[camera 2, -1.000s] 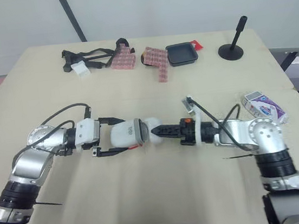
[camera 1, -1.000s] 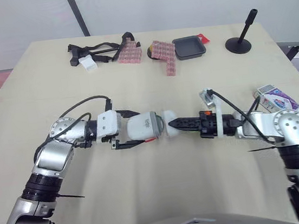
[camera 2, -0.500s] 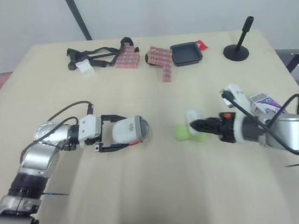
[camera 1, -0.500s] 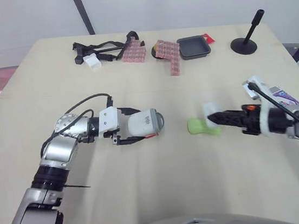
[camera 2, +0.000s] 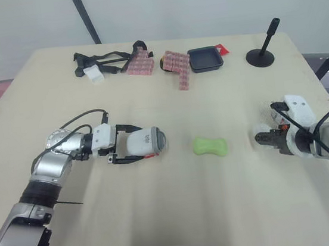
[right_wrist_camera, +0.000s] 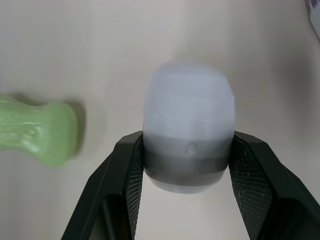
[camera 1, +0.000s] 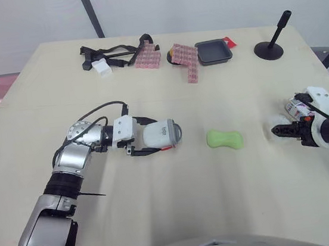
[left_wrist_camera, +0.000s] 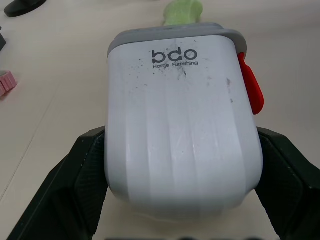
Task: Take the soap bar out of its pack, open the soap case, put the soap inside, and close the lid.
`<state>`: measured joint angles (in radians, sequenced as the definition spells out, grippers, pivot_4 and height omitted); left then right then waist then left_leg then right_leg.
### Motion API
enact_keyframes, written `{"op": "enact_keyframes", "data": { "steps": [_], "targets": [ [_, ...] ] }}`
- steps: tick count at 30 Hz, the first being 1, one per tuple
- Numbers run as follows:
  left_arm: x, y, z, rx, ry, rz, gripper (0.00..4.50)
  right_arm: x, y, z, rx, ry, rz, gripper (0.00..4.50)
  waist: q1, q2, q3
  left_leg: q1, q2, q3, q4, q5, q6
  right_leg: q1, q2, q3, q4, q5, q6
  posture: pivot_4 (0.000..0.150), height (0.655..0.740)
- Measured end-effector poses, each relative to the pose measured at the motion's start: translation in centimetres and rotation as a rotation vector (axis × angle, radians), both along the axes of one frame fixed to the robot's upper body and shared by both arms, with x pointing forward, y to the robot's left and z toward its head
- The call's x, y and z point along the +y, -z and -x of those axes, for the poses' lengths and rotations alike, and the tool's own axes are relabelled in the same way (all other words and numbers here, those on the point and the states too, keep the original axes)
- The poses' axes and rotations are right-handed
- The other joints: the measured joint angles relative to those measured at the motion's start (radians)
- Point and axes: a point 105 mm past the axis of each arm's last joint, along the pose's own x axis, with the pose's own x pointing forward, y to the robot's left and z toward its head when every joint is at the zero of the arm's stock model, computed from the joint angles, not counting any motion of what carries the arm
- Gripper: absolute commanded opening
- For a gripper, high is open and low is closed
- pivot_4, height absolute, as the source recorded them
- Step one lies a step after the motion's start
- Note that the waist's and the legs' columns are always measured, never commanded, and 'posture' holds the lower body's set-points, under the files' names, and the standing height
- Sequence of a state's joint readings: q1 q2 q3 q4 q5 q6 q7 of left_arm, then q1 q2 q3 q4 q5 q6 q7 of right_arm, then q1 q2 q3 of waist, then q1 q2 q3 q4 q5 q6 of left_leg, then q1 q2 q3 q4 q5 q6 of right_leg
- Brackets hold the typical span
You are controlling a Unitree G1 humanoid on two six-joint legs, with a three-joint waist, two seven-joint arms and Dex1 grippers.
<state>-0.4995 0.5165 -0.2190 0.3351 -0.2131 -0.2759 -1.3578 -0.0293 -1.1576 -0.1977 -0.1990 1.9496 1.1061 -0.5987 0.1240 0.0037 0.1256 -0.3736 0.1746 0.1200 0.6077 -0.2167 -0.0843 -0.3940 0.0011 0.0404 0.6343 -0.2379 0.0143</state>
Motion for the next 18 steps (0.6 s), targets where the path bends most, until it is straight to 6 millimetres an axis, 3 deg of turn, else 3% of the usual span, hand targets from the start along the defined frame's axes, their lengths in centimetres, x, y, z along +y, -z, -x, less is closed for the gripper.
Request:
{"op": "enact_keyframes", "data": {
  "steps": [1, 3, 7, 13, 16, 18],
  "targets": [
    [0.0, 0.0, 0.0, 0.0, 0.0, 0.0, 3.52, -0.1, 0.1, 0.0, 0.003, 0.005, 0.002, 2.08, 0.0, 0.0, 0.0, 0.0, 0.0, 0.0, 0.0, 0.0, 0.0, 0.0, 0.0, 0.0, 0.0, 0.0, 0.0, 0.15, 0.74],
    [-0.1, 0.0, 0.0, -0.001, -0.001, 0.004, 3.52, -0.7, 0.6, -0.3, 0.034, 0.037, 0.02, 3.06, 0.0, 0.0, 0.0, 0.0, 0.0, 0.0, 0.0, 0.0, 0.0, 0.0, 0.0, 0.0, 0.0, 0.0, 0.0, 0.15, 0.74],
    [-0.7, 0.0, -0.1, 0.002, 0.001, 0.02, 3.52, -0.5, 0.9, -0.7, 0.058, 0.025, 0.026, 4.36, 0.0, 0.0, 0.0, 0.0, 0.0, 0.0, 0.0, 0.0, 0.0, 0.0, 0.0, 0.0, 0.001, 0.0, 0.0, 0.15, 0.74],
    [-1.0, -0.5, -0.3, -0.019, 0.007, 0.022, 3.52, -1.5, 0.5, -0.4, 0.081, 0.026, 0.072, 4.44, 0.007, 0.0, 0.0, 0.0, -0.001, 0.0, 0.001, 0.0, 0.0, 0.0, 0.0, 0.0, 0.001, 0.0, 0.001, 0.15, 0.74],
    [-0.9, -0.4, -0.3, -0.022, 0.01, 0.018, 3.52, -2.4, -3.0, -0.8, -0.008, 0.001, 0.128, 4.44, 0.008, 0.002, 0.001, 0.0, -0.001, 0.0, 0.001, -0.001, 0.0, 0.0, 0.0, 0.001, 0.001, -0.001, 0.001, 0.15, 0.74],
    [-0.9, -0.4, -0.3, -0.022, 0.011, 0.016, 3.52, -1.7, -6.4, -1.3, -0.109, -0.074, 0.17, 4.44, 0.005, 0.002, 0.001, 0.0, -0.001, 0.0, 0.001, -0.001, 0.0, 0.0, 0.0, 0.001, 0.001, -0.001, 0.001, 0.15, 0.74]
  ]
}}
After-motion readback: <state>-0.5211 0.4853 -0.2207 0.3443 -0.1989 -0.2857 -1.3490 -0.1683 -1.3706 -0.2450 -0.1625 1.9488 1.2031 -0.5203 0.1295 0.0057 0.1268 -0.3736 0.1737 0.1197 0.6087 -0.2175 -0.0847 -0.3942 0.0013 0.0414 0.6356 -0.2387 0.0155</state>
